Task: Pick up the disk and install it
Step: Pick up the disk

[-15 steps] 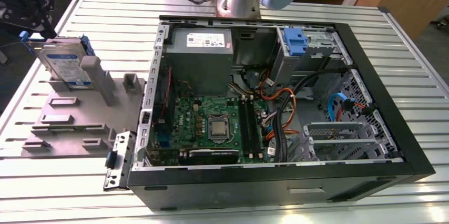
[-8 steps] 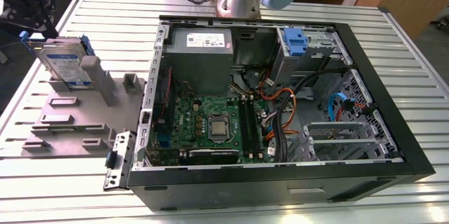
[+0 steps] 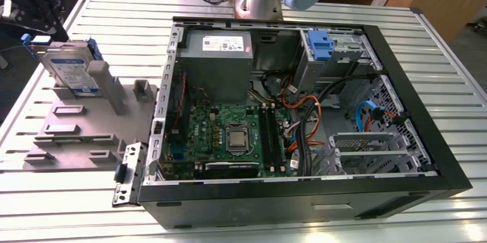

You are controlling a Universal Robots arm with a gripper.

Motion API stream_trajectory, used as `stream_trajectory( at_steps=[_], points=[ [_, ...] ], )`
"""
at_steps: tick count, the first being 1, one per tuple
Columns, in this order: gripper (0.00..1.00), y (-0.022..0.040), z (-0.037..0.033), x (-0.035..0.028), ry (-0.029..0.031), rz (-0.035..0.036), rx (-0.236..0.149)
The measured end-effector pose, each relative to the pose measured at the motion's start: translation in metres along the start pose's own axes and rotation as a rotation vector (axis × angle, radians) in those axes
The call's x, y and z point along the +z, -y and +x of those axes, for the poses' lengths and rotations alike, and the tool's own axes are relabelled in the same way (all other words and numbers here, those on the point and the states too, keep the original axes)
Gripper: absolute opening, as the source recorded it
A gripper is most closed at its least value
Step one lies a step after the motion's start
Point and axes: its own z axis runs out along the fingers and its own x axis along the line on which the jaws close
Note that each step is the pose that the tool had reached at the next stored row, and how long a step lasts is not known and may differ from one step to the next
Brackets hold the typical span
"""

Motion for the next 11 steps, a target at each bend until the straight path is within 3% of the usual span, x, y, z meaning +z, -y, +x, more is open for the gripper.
stream_trajectory(
  at_steps=[11],
  points=[
    [0.11,0.0001,0.0,0.0002,-0.002,-0.0013,-0.043]
  ],
)
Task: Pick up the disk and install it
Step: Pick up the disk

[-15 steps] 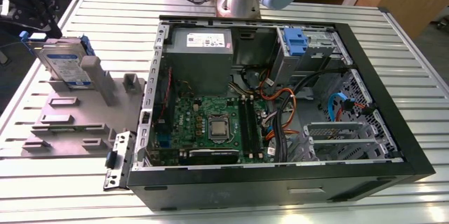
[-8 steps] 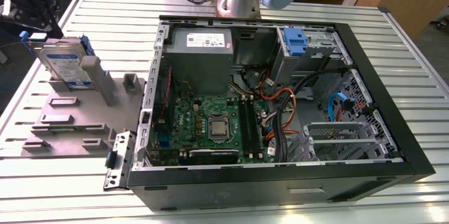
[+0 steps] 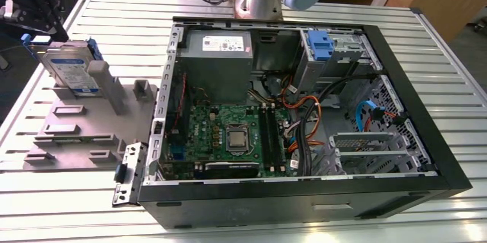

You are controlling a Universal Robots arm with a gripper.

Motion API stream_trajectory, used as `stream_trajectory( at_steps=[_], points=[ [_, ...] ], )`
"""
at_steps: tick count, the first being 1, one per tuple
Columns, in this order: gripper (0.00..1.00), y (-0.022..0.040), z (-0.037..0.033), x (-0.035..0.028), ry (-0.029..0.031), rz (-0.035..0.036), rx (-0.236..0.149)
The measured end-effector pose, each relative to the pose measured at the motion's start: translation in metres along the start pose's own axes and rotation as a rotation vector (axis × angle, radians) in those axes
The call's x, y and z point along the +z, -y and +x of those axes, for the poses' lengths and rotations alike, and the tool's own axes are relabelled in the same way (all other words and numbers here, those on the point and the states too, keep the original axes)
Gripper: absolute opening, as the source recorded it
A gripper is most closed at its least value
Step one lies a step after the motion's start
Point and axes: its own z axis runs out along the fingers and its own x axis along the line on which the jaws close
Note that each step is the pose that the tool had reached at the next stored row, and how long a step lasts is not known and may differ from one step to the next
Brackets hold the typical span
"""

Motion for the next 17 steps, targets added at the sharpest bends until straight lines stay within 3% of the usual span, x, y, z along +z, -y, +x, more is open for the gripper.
stream_trajectory(
  at_steps=[8,12,15,17],
  points=[
    [0.11,0.0,0.0,0.0,0.0,0.0,0.0],
    [0.35,0.0,0.0,0.0,0.0,0.0,0.0],
    [0.41,0.0,0.0,0.0,0.0,0.0,0.0],
    [0.53,0.0,0.0,0.0,0.0,0.0,0.0]
  ],
)
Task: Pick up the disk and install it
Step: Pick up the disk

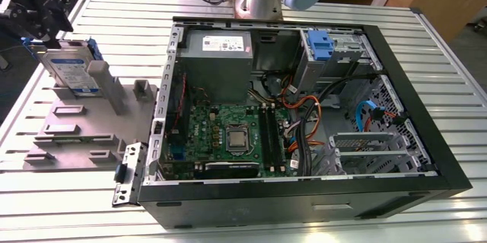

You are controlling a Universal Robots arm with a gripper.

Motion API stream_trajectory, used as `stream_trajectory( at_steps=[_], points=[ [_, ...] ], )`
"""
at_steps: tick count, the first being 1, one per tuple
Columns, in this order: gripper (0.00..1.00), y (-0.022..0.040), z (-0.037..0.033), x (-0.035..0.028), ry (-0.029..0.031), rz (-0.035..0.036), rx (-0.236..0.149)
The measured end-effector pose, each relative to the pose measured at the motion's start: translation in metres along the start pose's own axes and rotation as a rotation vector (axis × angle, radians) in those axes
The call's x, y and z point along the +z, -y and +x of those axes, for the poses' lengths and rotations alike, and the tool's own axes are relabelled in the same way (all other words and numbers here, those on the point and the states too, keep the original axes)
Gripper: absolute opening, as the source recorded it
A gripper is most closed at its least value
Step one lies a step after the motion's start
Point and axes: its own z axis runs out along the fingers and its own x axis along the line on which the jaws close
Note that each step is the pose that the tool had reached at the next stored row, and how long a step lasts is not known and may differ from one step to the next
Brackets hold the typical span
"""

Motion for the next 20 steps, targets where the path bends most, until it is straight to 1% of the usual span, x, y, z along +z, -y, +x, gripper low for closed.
stream_trajectory(
  at_steps=[1,2,5,9,13,20],
  points=[
    [0.53,0.0,0.0,0.0,0.0,0.0,0.0],
    [0.59,0.0,0.0,0.0,0.0,0.0,0.0],
    [0.59,0.0,0.0,0.0001,-0.0002,0.0,-0.005],
    [0.59,0.0,-0.0002,0.0022,-0.002,-0.0005,-0.047],
    [0.59,0.0002,-0.0005,0.0072,-0.0042,-0.0017,-0.095],
    [0.59,0.0008,-0.0003,0.0192,-0.0073,-0.0036,-0.162]
  ],
)
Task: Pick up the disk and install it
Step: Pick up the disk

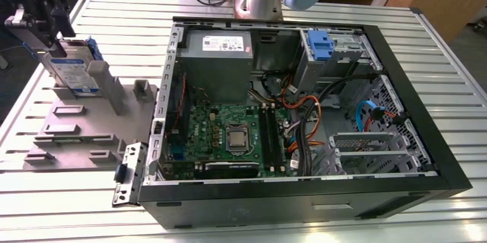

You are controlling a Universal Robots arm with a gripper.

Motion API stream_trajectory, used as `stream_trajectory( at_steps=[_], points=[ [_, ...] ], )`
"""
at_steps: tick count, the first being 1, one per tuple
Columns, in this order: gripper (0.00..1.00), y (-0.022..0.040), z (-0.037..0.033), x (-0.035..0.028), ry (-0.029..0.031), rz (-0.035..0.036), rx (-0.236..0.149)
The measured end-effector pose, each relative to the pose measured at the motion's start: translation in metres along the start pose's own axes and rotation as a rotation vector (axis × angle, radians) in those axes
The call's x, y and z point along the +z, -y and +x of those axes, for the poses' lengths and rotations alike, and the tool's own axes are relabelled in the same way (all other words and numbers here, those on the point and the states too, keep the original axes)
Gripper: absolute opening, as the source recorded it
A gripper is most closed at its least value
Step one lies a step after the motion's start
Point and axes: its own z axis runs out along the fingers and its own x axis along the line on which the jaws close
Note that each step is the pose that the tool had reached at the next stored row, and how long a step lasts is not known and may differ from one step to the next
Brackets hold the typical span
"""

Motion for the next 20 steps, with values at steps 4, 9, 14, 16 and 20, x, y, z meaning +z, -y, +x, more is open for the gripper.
stream_trajectory(
  at_steps=[4,9,14,16,20],
  points=[
    [0.59,0.0002,0.0001,0.0044,-0.0014,-0.0011,-0.03],
    [0.59,0.0004,0.0002,0.0081,-0.0027,-0.0019,-0.055],
    [0.59,0.0004,0.0002,0.0085,-0.0026,-0.0017,-0.055],
    [0.59,0.0004,0.0002,0.0091,-0.0024,-0.0014,-0.053],
    [0.59,0.0001,-0.0007,0.0094,-0.0023,-0.0016,-0.051]
  ],
)
